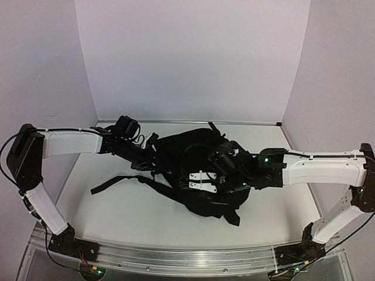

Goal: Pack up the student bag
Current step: Zip the student bag at the center of the board, then adjust the student bag at the center of the board.

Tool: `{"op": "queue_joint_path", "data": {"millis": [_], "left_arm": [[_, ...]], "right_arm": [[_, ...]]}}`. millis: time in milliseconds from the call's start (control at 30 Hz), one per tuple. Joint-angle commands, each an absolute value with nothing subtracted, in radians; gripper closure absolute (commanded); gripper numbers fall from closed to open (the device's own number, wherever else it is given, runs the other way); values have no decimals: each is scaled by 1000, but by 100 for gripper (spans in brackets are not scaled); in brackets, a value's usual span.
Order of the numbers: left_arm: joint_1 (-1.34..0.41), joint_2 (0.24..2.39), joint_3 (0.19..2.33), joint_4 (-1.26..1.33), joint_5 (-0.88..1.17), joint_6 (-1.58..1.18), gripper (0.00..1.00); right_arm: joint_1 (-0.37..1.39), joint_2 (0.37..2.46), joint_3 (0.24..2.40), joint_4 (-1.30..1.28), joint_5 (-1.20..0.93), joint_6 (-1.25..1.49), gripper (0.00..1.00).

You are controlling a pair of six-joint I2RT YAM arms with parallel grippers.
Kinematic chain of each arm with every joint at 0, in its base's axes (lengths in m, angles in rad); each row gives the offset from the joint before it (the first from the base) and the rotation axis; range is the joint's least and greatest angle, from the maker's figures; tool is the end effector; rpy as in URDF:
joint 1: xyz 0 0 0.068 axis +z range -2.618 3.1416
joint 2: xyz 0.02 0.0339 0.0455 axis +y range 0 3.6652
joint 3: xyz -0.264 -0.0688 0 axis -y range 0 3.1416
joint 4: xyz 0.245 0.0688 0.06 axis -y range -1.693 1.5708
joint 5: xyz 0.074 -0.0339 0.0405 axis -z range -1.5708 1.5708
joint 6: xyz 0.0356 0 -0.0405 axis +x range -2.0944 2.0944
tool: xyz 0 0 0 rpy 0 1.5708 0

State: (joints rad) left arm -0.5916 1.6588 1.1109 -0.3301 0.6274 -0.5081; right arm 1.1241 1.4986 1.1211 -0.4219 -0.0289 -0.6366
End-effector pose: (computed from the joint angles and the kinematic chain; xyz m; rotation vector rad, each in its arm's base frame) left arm 0.2783 -0.2121 0.2210 0.4141 2.5939 -1.2137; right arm 0.1404 0.2956 0.2637 -1.8486 1.5089 0.2673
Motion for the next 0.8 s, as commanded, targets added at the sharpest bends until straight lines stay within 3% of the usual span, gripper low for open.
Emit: {"op": "queue_joint_path", "data": {"millis": [0,67,167,367,467,600,767], "left_arm": [[-514,1571,1074,-243,518,-575,57],[-514,1494,1026,-224,501,-610,44],[-516,1403,973,-200,490,-666,31],[-541,1359,898,-100,505,-758,10],[-575,1422,900,-58,497,-777,9],[-609,1525,919,43,514,-806,10],[-613,1646,962,96,519,-816,28]], "right_arm": [[1095,1490,1337,-602,-92,-499,40],[1009,1491,1417,-625,-152,-428,26],[817,1516,1492,-650,-270,-314,15],[527,1629,1526,-675,-349,-212,4],[401,1708,1550,-693,-477,-160,5],[376,1761,1527,-705,-535,-155,8],[376,1825,1438,-710,-638,-141,19]]}}
